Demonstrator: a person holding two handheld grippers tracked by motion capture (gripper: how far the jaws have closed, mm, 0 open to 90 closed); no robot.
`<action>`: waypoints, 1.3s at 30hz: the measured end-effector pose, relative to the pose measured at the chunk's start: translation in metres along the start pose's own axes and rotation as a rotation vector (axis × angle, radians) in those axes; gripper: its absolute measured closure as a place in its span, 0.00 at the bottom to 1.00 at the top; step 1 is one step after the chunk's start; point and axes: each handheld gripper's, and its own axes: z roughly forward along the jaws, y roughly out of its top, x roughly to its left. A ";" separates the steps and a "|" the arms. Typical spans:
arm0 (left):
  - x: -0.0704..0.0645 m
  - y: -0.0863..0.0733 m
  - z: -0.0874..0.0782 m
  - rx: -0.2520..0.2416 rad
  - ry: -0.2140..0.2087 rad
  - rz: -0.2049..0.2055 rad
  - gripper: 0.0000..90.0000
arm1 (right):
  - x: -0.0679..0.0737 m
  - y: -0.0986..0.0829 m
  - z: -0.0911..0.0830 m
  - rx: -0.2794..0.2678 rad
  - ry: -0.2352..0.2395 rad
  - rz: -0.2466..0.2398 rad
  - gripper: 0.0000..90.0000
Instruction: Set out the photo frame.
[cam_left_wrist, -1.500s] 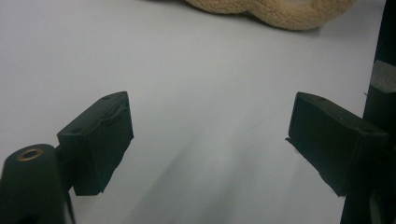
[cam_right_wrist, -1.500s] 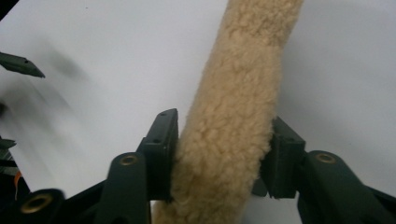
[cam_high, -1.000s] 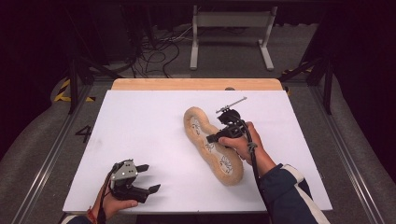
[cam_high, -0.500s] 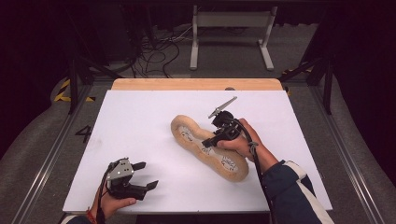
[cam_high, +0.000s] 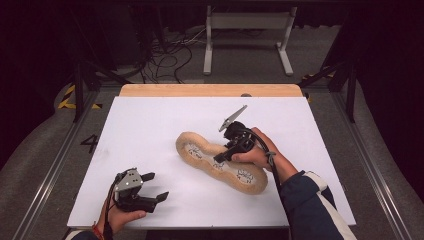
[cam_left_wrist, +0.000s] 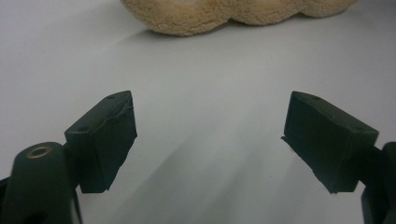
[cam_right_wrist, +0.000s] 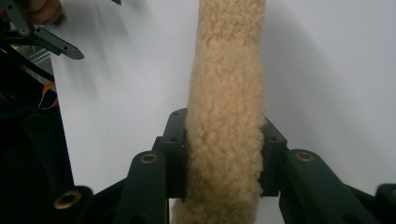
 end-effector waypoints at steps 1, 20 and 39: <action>0.000 0.000 0.000 -0.002 0.001 0.001 0.19 | -0.001 0.000 0.000 0.000 -0.013 0.000 0.71; 0.026 0.032 0.029 -0.021 0.050 0.017 0.18 | 0.009 -0.037 -0.027 -0.168 -0.218 0.005 0.48; 0.045 0.065 0.074 -0.014 0.019 0.047 0.18 | 0.040 -0.124 -0.055 -0.415 -0.323 0.042 0.39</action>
